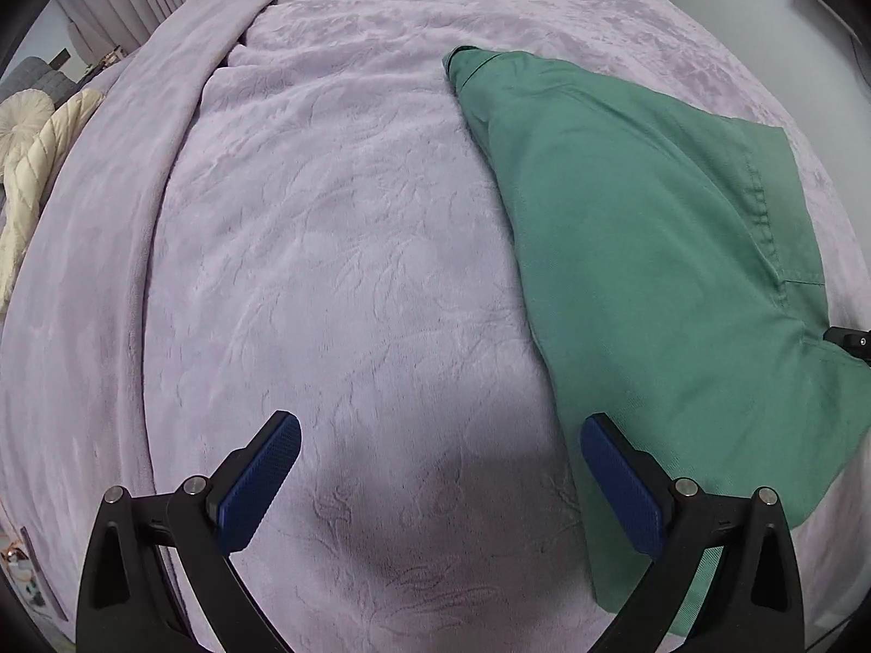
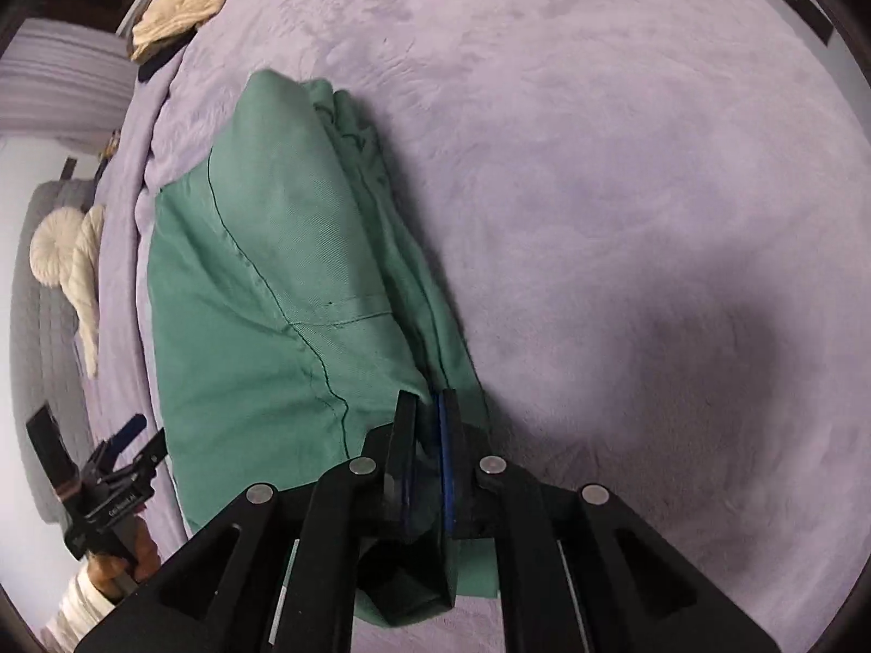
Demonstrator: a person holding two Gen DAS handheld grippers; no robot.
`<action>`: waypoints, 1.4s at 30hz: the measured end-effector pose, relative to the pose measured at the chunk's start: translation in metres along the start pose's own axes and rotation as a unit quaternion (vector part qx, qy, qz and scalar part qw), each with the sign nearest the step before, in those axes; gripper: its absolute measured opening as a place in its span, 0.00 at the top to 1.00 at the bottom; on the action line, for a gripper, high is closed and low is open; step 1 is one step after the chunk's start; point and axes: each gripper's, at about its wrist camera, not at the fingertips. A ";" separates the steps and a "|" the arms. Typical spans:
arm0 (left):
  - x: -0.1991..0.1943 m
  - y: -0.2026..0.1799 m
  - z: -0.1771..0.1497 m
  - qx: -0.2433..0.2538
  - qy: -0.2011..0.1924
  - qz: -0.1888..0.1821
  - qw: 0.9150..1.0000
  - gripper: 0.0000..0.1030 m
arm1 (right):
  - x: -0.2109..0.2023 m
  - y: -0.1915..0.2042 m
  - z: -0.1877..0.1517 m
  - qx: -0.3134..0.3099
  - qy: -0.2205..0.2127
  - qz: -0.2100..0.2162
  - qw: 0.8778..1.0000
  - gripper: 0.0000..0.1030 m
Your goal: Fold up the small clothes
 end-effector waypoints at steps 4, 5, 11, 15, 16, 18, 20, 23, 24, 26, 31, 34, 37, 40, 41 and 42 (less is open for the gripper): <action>-0.022 -0.001 -0.009 0.000 -0.011 -0.030 0.999 0.00 | -0.042 0.016 -0.032 -0.038 -0.047 0.015 0.998 0.90; -0.025 -0.004 -0.010 0.003 -0.012 -0.035 0.999 0.00 | -0.049 0.025 -0.040 -0.060 -0.054 0.028 0.996 0.90; -0.013 -0.044 -0.023 0.049 0.014 -0.043 0.998 0.00 | -0.025 0.063 -0.063 -0.141 -0.020 0.004 0.990 0.90; 0.009 -0.051 -0.034 0.054 0.036 -0.048 0.997 0.00 | 0.026 0.020 -0.057 -0.087 0.032 -0.037 0.995 1.00; 0.009 -0.050 -0.033 0.050 0.039 -0.056 0.996 0.00 | 0.032 0.003 -0.059 -0.065 0.040 -0.015 0.997 1.00; 0.006 -0.051 -0.033 0.052 0.037 -0.053 0.997 0.00 | 0.027 -0.010 -0.064 -0.048 0.031 0.015 0.998 1.00; 0.004 -0.055 -0.033 0.061 0.036 -0.045 0.996 0.00 | 0.015 -0.016 -0.069 -0.040 0.028 0.016 0.999 1.00; 0.000 -0.054 -0.030 0.059 0.036 -0.044 0.997 0.00 | -0.007 -0.021 -0.069 -0.034 0.019 0.021 0.999 1.00; -0.002 -0.053 -0.029 0.058 0.036 -0.044 0.997 0.00 | -0.017 -0.023 -0.068 -0.033 0.010 0.028 0.999 0.95; -0.006 -0.052 -0.027 0.054 0.031 -0.041 0.997 0.00 | -0.034 -0.020 -0.063 -0.037 -0.011 0.037 0.999 0.95; -0.014 -0.040 -0.012 0.040 0.027 -0.039 0.998 0.00 | -0.051 -0.011 -0.033 -0.048 -0.028 0.049 0.997 0.47; -0.018 -0.030 -0.002 0.022 0.014 -0.048 0.998 0.00 | -0.048 -0.007 -0.023 -0.063 -0.025 0.041 0.997 0.31; -0.024 -0.017 0.006 0.000 -0.006 -0.061 0.998 0.00 | -0.032 0.007 -0.008 -0.069 -0.009 0.040 0.997 0.31; -0.024 -0.006 0.022 -0.015 -0.010 -0.080 0.997 0.00 | -0.024 0.006 0.003 -0.072 0.005 0.039 0.997 0.30; -0.022 -0.004 0.027 -0.022 -0.007 -0.085 0.996 0.00 | -0.020 0.010 0.008 -0.074 0.007 0.040 0.996 0.29; -0.019 -0.001 0.033 -0.027 -0.001 -0.093 0.995 0.00 | -0.017 0.009 0.013 -0.074 0.012 0.044 0.996 0.28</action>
Point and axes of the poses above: each gripper's, at about its wrist camera, not at the fingertips, and x roughly the way its jaws point, y to its left, z to its top, and after that the axes turned 13 degrees about y, right-handed
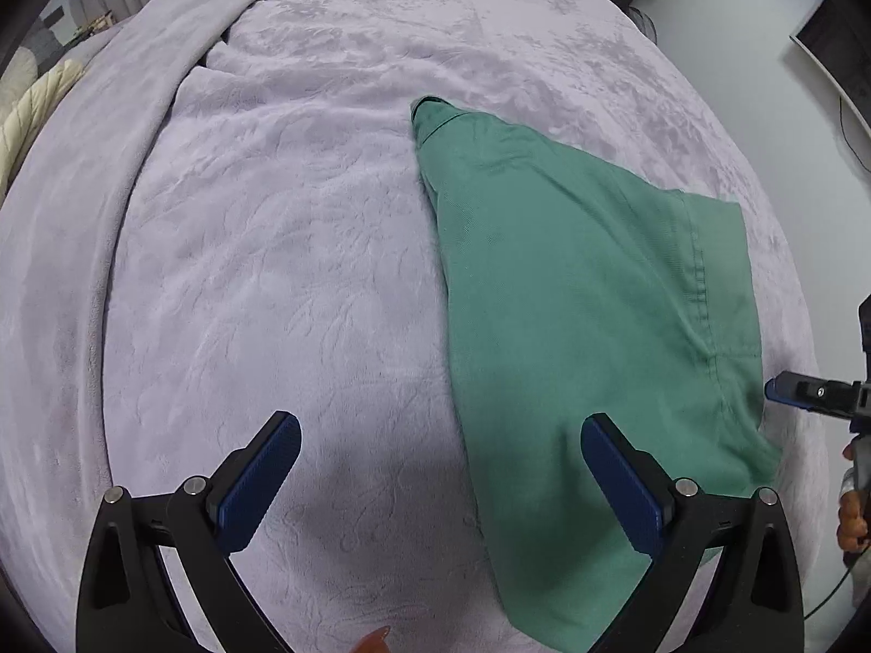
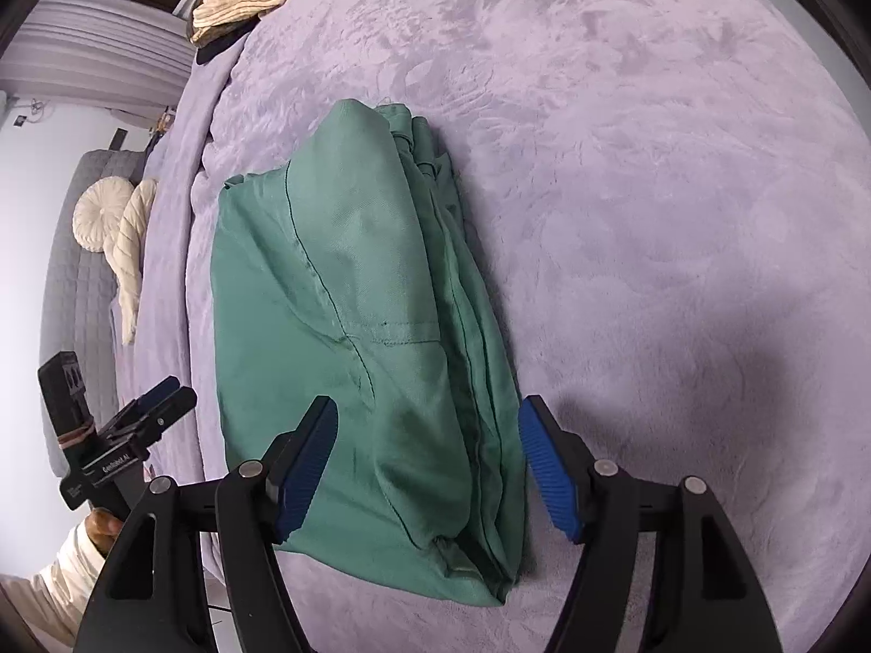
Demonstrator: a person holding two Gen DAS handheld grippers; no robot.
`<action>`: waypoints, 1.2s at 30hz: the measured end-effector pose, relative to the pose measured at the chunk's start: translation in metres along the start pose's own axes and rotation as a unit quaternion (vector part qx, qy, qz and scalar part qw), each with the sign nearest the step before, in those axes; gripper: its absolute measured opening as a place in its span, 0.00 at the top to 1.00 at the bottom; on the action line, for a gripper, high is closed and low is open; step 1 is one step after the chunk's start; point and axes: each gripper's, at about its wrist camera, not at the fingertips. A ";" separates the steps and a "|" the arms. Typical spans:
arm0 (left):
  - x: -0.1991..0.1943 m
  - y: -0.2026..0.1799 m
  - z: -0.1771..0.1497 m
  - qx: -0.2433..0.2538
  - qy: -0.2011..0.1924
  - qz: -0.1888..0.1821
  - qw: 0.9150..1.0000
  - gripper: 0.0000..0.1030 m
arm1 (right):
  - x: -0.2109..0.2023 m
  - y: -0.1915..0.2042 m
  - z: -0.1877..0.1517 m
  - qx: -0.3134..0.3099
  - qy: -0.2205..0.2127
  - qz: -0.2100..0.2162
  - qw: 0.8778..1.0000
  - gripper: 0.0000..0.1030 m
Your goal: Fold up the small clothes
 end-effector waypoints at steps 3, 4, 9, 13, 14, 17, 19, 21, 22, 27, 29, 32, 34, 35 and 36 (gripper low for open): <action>0.009 0.008 0.013 -0.014 0.008 -0.020 1.000 0.00 | 0.008 -0.005 0.011 0.003 0.009 0.017 1.000 0.26; 0.014 0.011 0.017 -0.019 0.015 -0.032 0.999 0.00 | 0.010 -0.007 0.015 0.003 0.014 0.023 1.000 0.24; 0.040 0.008 0.024 -0.014 0.051 -0.090 0.995 0.00 | 0.025 -0.018 0.032 -0.006 0.041 0.038 0.998 0.21; 0.069 -0.016 0.028 0.019 0.087 -0.119 0.989 0.00 | 0.042 -0.023 0.042 -0.020 0.065 0.073 0.995 0.20; 0.074 -0.022 0.030 0.023 0.092 -0.127 0.987 0.00 | 0.047 -0.024 0.044 -0.025 0.072 0.086 0.993 0.20; 0.087 -0.040 0.034 0.031 0.103 -0.142 0.984 0.00 | 0.060 -0.017 0.052 -0.042 0.087 0.112 0.989 0.19; 0.093 -0.048 0.036 0.031 0.107 -0.127 0.986 0.00 | 0.068 -0.010 0.058 -0.056 0.091 0.133 0.985 0.17; 0.095 -0.048 0.038 0.029 0.112 -0.126 0.985 0.00 | 0.077 -0.004 0.064 -0.063 0.094 0.137 0.984 0.16; 0.095 -0.047 0.038 0.025 0.114 -0.130 0.985 0.00 | 0.082 -0.002 0.067 -0.064 0.097 0.137 0.984 0.16; 0.082 -0.056 0.031 0.022 0.101 -0.114 0.988 0.15 | 0.087 0.002 0.067 -0.039 0.095 0.139 0.985 0.41; 0.071 -0.058 0.026 0.022 0.089 -0.113 0.989 0.30 | 0.090 0.002 0.063 -0.019 0.103 0.159 0.982 0.69; 0.050 -0.052 0.019 0.008 0.075 -0.134 0.988 0.52 | 0.083 0.010 0.056 -0.020 0.095 0.192 0.977 0.73; 0.033 -0.051 0.011 0.007 0.065 -0.140 0.988 0.55 | 0.078 0.021 0.049 -0.021 0.093 0.219 0.971 0.73; 0.026 -0.051 0.006 0.008 0.058 -0.138 0.989 0.55 | 0.074 0.027 0.045 -0.021 0.092 0.227 0.969 0.73; 0.017 -0.050 -0.001 0.010 0.052 -0.136 0.989 0.55 | 0.071 0.032 0.042 -0.022 0.091 0.231 0.968 0.73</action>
Point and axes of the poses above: each gripper's, at about its wrist camera, not at the fingertips, and x roughly the way its jaws point, y to its left, z to its top, and after that the axes turned 13 degrees about y, right-handed
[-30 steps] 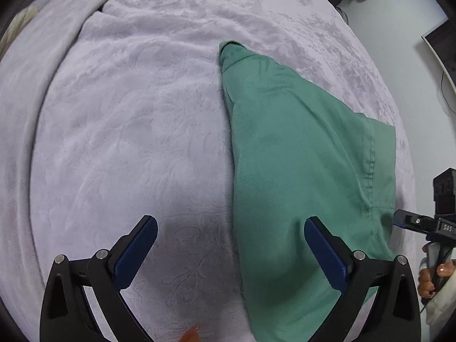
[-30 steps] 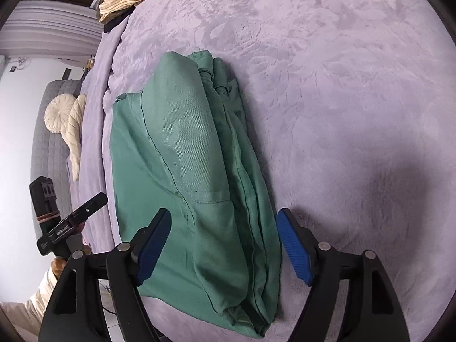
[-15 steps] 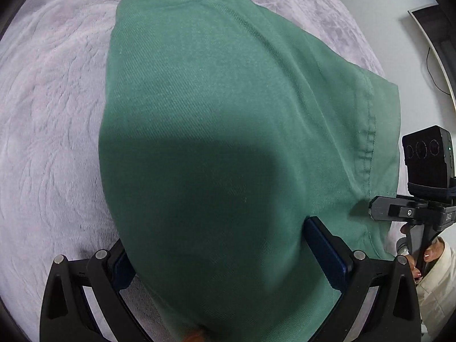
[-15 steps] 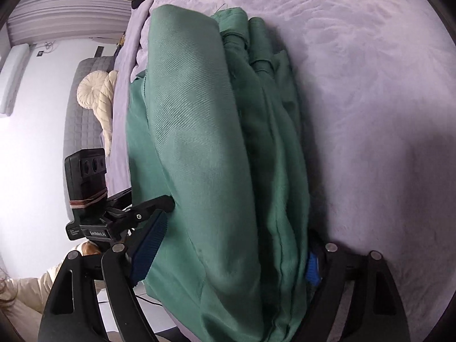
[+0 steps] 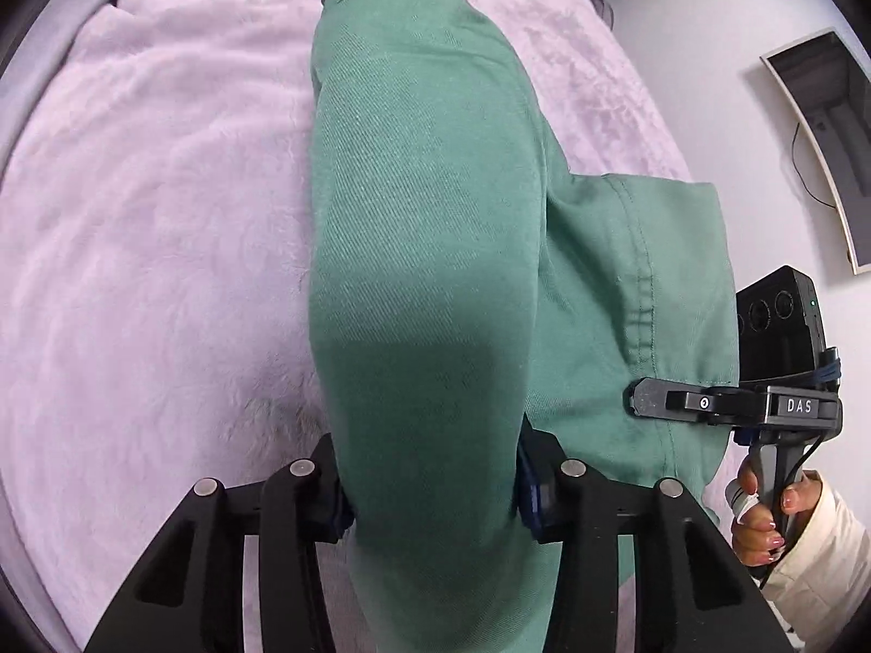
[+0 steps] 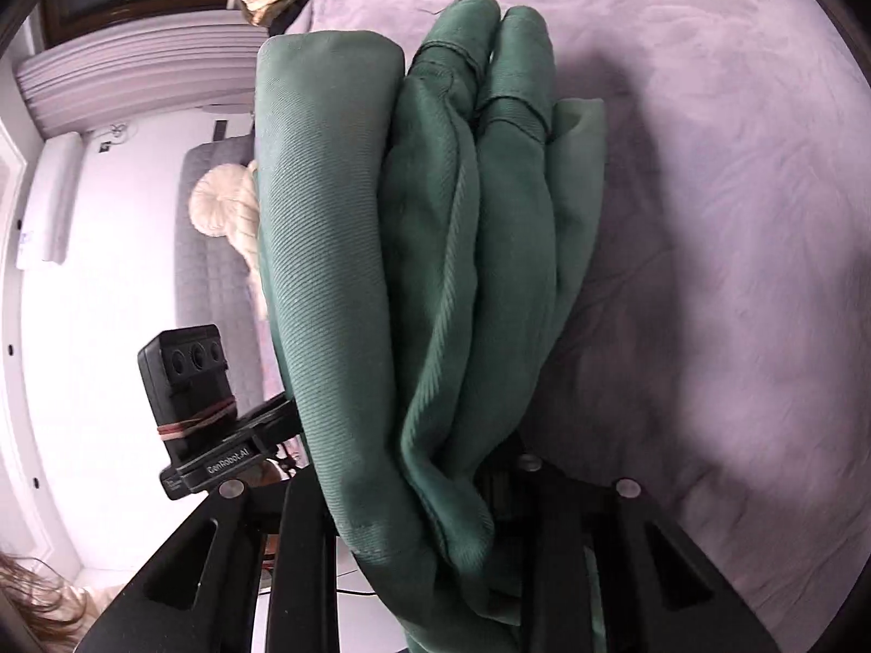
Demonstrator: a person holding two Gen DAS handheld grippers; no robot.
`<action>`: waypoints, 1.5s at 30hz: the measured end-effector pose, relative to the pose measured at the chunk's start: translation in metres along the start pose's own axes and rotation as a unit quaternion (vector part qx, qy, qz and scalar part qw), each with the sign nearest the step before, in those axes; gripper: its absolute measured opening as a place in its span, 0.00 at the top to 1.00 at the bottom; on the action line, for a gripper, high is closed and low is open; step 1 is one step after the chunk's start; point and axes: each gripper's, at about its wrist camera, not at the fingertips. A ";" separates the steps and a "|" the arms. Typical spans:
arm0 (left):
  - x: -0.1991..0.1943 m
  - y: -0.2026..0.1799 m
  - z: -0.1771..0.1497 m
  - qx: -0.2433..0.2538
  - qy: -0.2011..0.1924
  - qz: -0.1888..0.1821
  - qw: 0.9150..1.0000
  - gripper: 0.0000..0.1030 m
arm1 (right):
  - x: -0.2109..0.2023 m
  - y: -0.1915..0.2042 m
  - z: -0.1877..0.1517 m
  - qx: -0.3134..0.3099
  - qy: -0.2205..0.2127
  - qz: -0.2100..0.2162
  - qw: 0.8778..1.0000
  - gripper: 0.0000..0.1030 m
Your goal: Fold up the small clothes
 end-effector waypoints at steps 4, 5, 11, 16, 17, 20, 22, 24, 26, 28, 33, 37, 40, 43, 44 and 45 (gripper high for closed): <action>-0.033 0.004 -0.034 -0.004 -0.016 -0.010 1.000 0.54 | 0.004 0.031 -0.022 -0.010 -0.003 0.014 1.000 0.73; -0.040 0.007 -0.044 -0.003 -0.019 -0.012 1.000 0.54 | 0.007 0.040 -0.028 -0.015 -0.003 0.014 1.000 0.73; -0.076 0.044 -0.105 -0.005 -0.023 -0.014 1.000 0.54 | 0.056 0.088 -0.071 -0.028 -0.002 0.012 1.000 0.73; -0.088 0.090 -0.155 -0.025 -0.007 0.002 1.000 0.54 | 0.124 0.105 -0.097 -0.012 0.013 0.022 1.000 0.72; -0.089 0.098 -0.163 -0.029 -0.005 0.004 1.000 0.54 | 0.138 0.107 -0.100 -0.008 0.017 0.025 1.000 0.72; -0.082 0.122 -0.181 -0.045 0.003 0.011 0.999 0.54 | 0.174 0.114 -0.100 -0.001 0.025 0.023 0.999 0.72; -0.073 0.135 -0.188 -0.052 0.008 0.016 0.998 0.54 | 0.197 0.113 -0.099 0.006 0.030 0.014 0.999 0.72; -0.062 0.148 -0.192 -0.058 0.012 0.020 0.998 0.54 | 0.207 0.110 -0.092 0.015 0.031 0.003 0.999 0.72; -0.048 0.154 -0.192 -0.067 0.019 0.023 0.997 0.53 | 0.219 0.105 -0.086 0.027 0.027 -0.014 0.999 0.70; -0.046 0.163 -0.193 -0.074 0.016 0.032 0.997 0.51 | 0.221 0.101 -0.082 0.042 0.017 -0.037 0.998 0.66; -0.064 0.179 -0.208 -0.078 0.007 0.041 0.996 0.51 | 0.205 0.114 -0.081 0.045 -0.004 -0.117 0.992 0.57; -0.083 0.182 -0.214 -0.067 -0.014 0.093 0.993 0.51 | 0.183 0.125 -0.093 0.043 -0.017 -0.185 0.982 0.51; -0.093 0.187 -0.216 -0.071 -0.023 0.112 0.991 0.51 | 0.160 0.132 -0.094 0.038 -0.041 -0.217 0.975 0.51; -0.102 0.182 -0.210 -0.075 -0.044 0.135 0.987 0.51 | 0.145 0.134 -0.111 0.027 -0.065 -0.221 0.973 0.53; -0.105 0.180 -0.207 -0.078 -0.055 0.136 0.986 0.51 | 0.143 0.140 -0.113 0.016 -0.071 -0.222 0.972 0.56; -0.110 0.183 -0.207 -0.082 -0.062 0.131 0.986 0.51 | 0.139 0.146 -0.122 0.003 -0.076 -0.226 0.971 0.68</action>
Point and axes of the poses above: each gripper's, at about its wrist camera, not at the fingertips, and x roughly the way its jaws point, y to its left, z to its top, and after that the axes turned 13 degrees about y, right-handed
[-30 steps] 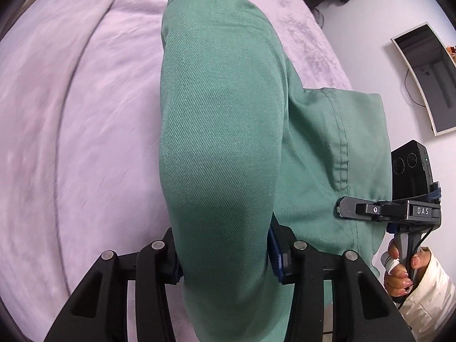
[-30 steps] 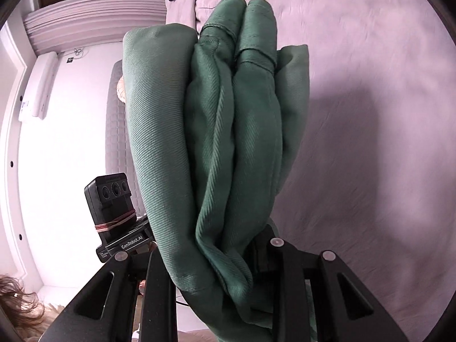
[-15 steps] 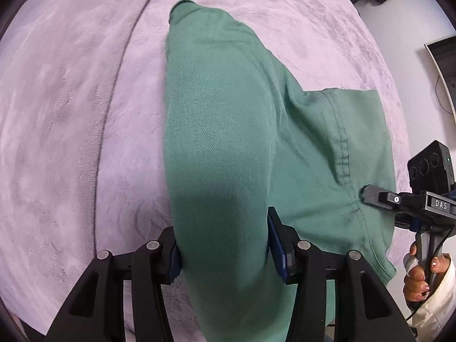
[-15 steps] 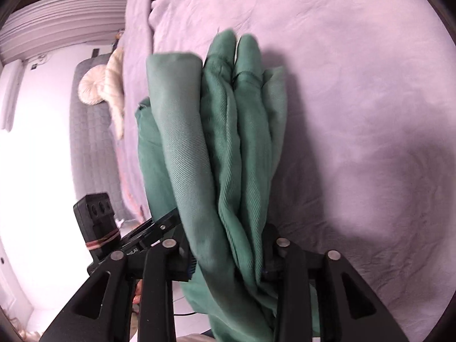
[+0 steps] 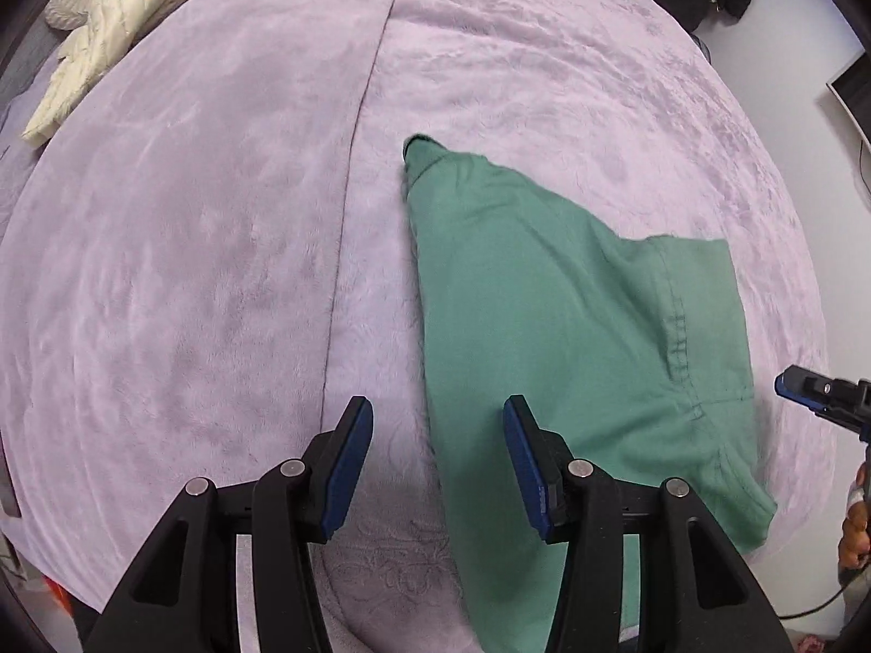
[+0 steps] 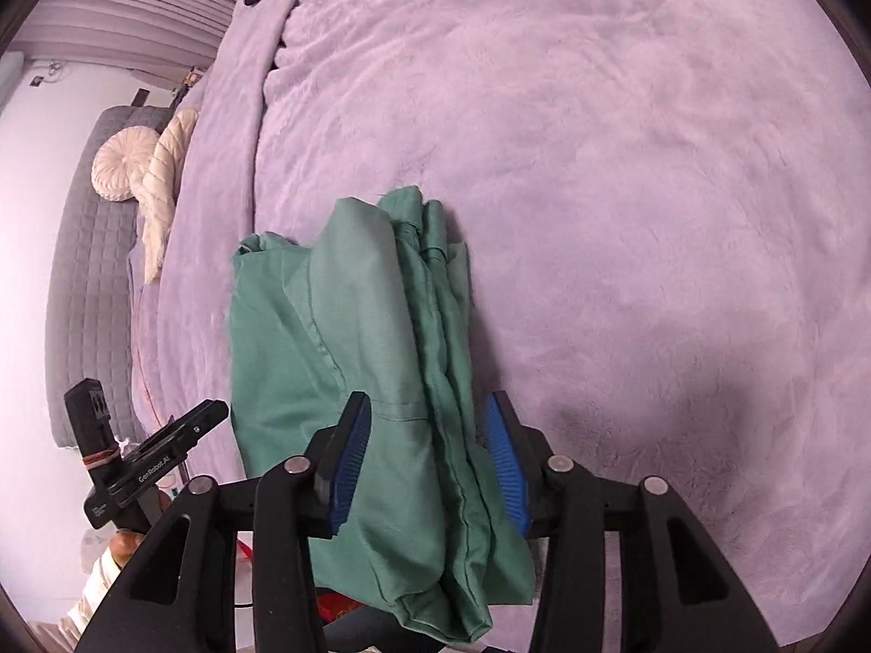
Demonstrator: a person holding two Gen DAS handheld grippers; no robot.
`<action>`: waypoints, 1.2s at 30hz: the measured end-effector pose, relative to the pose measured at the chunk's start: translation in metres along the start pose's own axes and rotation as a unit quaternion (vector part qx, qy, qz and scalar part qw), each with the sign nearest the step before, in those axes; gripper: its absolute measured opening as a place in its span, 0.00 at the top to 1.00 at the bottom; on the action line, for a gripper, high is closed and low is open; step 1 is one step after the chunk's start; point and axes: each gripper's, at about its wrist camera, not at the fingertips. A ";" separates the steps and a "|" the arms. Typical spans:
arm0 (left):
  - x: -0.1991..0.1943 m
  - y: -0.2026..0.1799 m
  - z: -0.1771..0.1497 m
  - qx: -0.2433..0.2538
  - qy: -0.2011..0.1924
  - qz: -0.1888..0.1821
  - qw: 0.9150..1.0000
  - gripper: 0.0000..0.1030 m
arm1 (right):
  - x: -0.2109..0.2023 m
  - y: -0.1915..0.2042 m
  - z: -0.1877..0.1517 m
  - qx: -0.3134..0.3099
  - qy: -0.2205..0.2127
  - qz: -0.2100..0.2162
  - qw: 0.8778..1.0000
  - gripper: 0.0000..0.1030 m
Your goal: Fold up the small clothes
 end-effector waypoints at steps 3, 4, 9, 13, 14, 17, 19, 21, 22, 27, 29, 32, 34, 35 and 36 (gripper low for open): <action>0.009 -0.012 0.015 -0.005 0.000 -0.002 1.000 0.51 | -0.006 0.009 -0.005 -0.053 -0.014 -0.017 0.998 0.77; 0.015 -0.018 0.019 -0.003 0.003 0.007 1.000 0.51 | -0.003 0.017 -0.004 -0.069 -0.014 -0.023 0.997 0.77; 0.060 -0.024 0.031 -0.014 0.030 0.047 0.998 0.40 | 0.029 0.018 0.007 -0.095 0.007 -0.085 0.992 0.77; 0.069 -0.015 0.029 0.000 0.025 0.041 0.999 0.20 | 0.077 -0.014 0.023 -0.078 0.058 -0.144 0.985 0.95; 0.068 -0.012 0.028 0.000 0.030 0.035 0.999 0.20 | 0.081 -0.021 0.024 -0.076 0.060 -0.137 0.986 0.97; 0.057 -0.008 0.022 0.000 0.027 0.044 0.999 0.20 | 0.076 -0.027 0.024 -0.071 0.059 -0.129 0.987 1.00; 0.050 -0.006 0.015 -0.002 0.026 0.050 0.998 0.20 | 0.069 -0.027 0.021 -0.073 0.062 -0.134 0.986 1.00; 0.045 -0.006 0.007 -0.006 0.026 0.053 0.998 0.20 | 0.059 -0.030 0.017 -0.068 0.064 -0.125 0.988 1.00; 0.041 -0.006 0.002 -0.009 0.026 0.055 0.998 0.20 | 0.053 -0.031 0.014 -0.064 0.062 -0.119 0.989 0.95; 0.021 -0.013 -0.029 -0.004 0.027 0.034 0.999 0.20 | 0.025 -0.026 -0.010 -0.060 0.053 -0.112 0.990 0.93; 0.022 -0.019 -0.042 0.009 0.039 0.035 0.999 0.20 | 0.016 -0.020 -0.026 -0.071 0.051 -0.106 0.990 0.93; 0.027 -0.027 -0.061 0.021 0.053 0.042 0.997 0.20 | 0.005 -0.006 -0.053 -0.100 0.041 -0.097 0.989 0.93; 0.025 -0.028 -0.067 0.014 0.052 0.039 0.998 0.20 | 0.001 0.002 -0.071 -0.119 0.034 -0.100 0.987 0.93; 0.025 -0.027 -0.067 0.009 0.053 0.035 0.998 0.20 | 0.002 0.006 -0.075 -0.124 0.032 -0.101 0.987 0.93; 0.025 -0.027 -0.067 0.005 0.054 0.033 0.998 0.20 | 0.003 0.009 -0.080 -0.128 0.031 -0.102 0.986 0.93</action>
Point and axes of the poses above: each gripper's, at about its wrist camera, not at the fingertips, and x roughly the way its jaws point, y to its left, z to its top, and after that the axes turned 13 degrees about y, right-handed
